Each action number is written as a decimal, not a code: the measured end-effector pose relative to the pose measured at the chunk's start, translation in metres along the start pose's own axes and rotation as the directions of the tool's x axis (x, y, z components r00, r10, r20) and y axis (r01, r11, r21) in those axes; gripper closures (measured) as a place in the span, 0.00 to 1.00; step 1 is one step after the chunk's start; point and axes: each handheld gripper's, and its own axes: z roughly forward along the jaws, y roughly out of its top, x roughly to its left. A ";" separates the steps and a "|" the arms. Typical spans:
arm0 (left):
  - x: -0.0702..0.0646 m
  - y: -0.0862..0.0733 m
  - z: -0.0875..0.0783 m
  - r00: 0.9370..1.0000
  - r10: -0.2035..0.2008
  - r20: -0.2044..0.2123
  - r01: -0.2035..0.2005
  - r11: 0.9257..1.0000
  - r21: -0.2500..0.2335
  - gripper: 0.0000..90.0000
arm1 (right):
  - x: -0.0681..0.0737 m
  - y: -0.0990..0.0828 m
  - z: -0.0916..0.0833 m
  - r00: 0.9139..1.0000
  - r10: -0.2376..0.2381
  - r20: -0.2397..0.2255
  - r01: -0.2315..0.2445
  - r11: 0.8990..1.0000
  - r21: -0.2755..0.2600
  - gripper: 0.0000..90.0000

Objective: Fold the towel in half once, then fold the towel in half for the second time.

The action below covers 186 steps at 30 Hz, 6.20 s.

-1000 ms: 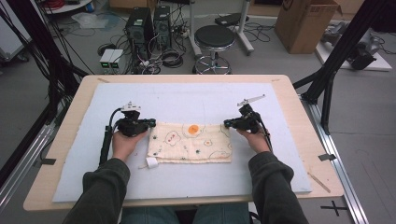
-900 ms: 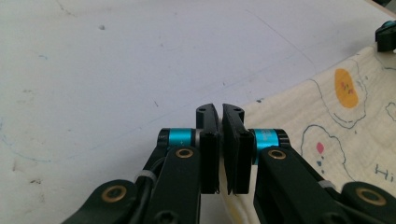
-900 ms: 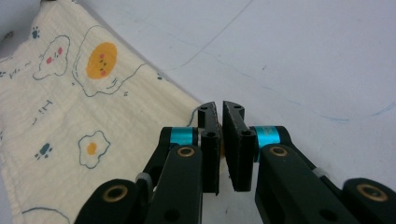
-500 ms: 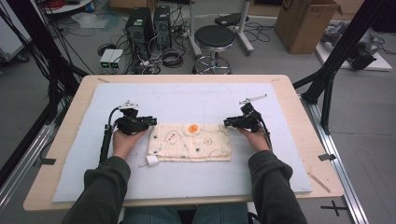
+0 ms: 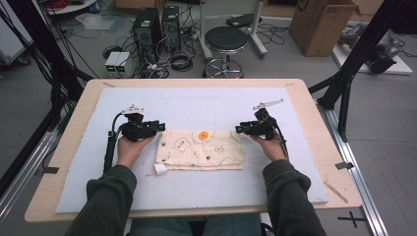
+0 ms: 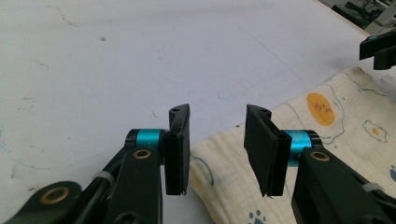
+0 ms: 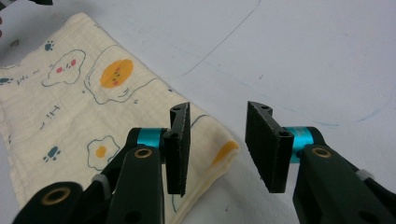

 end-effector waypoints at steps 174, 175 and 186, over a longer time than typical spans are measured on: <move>-0.056 -0.061 -0.056 0.966 0.240 0.093 -0.249 0.963 0.104 0.78 | 0.056 -0.063 -0.036 0.987 -0.102 -0.126 0.102 0.995 -0.003 0.79; -0.056 -0.061 -0.059 0.966 0.241 0.095 -0.250 0.963 0.103 0.74 | 0.056 -0.062 -0.038 0.986 -0.106 -0.126 0.105 0.994 -0.018 0.77; -0.055 -0.055 -0.078 0.967 0.234 0.098 -0.239 0.970 0.042 0.67 | 0.068 -0.048 -0.051 0.974 -0.160 -0.163 0.149 0.986 -0.075 0.76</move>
